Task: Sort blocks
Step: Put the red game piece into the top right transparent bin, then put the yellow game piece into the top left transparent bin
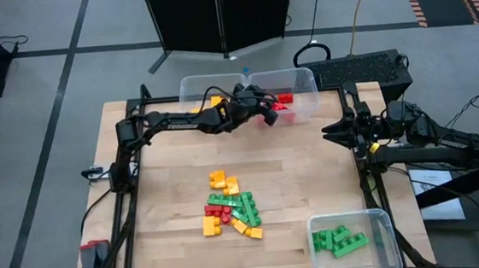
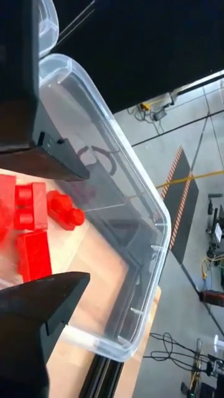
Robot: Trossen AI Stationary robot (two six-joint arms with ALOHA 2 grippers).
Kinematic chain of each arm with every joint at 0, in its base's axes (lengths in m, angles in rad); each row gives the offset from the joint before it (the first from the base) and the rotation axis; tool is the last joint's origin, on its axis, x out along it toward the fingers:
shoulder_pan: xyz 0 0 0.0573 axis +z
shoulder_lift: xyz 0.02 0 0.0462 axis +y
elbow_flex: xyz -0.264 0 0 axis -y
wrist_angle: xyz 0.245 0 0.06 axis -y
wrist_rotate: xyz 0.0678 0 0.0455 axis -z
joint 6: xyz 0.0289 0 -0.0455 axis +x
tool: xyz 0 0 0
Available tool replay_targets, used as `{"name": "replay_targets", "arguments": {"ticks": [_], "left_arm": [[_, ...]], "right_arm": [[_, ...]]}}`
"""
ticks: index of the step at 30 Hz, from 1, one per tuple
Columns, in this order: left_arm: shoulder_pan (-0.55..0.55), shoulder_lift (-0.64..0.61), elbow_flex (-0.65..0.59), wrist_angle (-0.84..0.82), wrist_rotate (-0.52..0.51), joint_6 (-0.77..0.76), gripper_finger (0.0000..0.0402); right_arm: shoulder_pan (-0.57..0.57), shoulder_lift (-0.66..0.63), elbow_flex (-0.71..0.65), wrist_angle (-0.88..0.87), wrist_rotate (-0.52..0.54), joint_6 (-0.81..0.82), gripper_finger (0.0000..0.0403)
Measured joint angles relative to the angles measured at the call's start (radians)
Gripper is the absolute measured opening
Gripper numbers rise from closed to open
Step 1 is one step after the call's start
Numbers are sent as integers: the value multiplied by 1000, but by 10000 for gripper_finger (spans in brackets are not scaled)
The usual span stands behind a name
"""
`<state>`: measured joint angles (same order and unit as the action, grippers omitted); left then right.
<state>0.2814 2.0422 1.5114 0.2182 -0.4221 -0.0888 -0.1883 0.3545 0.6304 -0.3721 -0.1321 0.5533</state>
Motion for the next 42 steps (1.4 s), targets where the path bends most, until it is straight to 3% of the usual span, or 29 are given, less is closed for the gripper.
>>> {"name": "replay_targets", "arguments": {"ticks": [7,12,16,18,22,28,32,37,42], "left_arm": [[-31,-36,127,-124,-8,122,219],[-137,-149,276,-428,-5,304,219],[-243,-232,307,-756,-5,413,219],[-297,-261,302,-910,4,384,219],[-394,-310,265,-1153,70,136,219],[-583,-319,119,-1202,50,-115,219],[-673,-299,6,-1180,-30,-249,219],[-676,-291,-130,-1164,-106,-393,219],[-627,-290,-215,-1044,-58,-315,219]], "right_arm": [[0,0,0,0,0,0,144],[0,0,0,-5,-2,0,144],[0,0,0,-7,-5,0,144],[0,0,0,-8,-5,-11,144],[0,0,0,-9,-5,-18,144],[0,0,0,-25,-5,-23,144],[0,0,0,-24,-5,-21,144],[0,0,0,-24,-6,-21,144],[0,0,0,-22,-6,-20,144]]}}
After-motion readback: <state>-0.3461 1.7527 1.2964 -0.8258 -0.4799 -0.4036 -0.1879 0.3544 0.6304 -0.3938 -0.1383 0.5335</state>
